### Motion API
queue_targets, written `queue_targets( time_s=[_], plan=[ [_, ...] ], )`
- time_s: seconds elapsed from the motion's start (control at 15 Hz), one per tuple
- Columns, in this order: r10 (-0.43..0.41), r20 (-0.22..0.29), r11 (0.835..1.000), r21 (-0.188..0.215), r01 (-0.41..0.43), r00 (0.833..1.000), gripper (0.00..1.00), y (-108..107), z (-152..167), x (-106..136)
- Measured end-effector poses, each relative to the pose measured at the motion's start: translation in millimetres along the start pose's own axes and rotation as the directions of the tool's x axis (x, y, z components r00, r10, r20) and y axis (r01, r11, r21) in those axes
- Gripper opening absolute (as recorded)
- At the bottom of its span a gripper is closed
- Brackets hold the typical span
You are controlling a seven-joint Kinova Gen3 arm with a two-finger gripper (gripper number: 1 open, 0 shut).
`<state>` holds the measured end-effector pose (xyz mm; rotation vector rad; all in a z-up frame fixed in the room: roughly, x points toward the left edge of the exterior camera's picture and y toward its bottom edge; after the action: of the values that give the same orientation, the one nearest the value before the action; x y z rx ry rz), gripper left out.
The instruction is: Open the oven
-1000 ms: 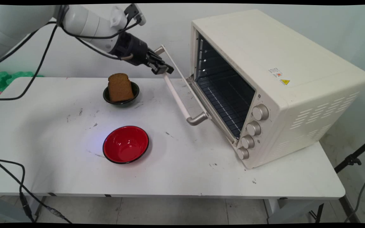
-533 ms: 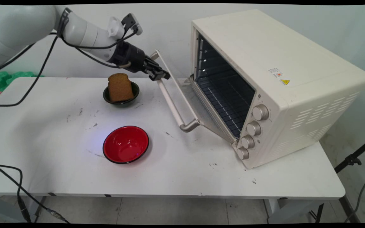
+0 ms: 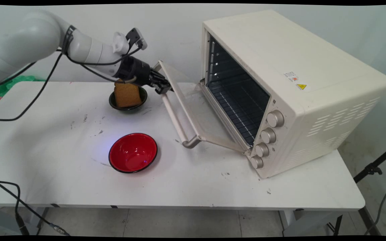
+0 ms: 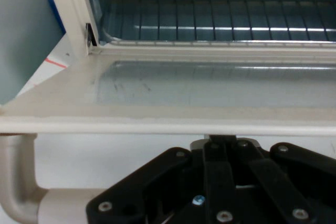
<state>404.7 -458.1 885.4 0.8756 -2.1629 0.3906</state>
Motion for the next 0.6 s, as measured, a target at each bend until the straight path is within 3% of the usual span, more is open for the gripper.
queue_targets(
  time_s=[0.6],
  plan=[
    [-0.018, -0.006, 1.000, 0.001, 0.018, 1.000, 0.00, -9, 8, -39]
  ],
)
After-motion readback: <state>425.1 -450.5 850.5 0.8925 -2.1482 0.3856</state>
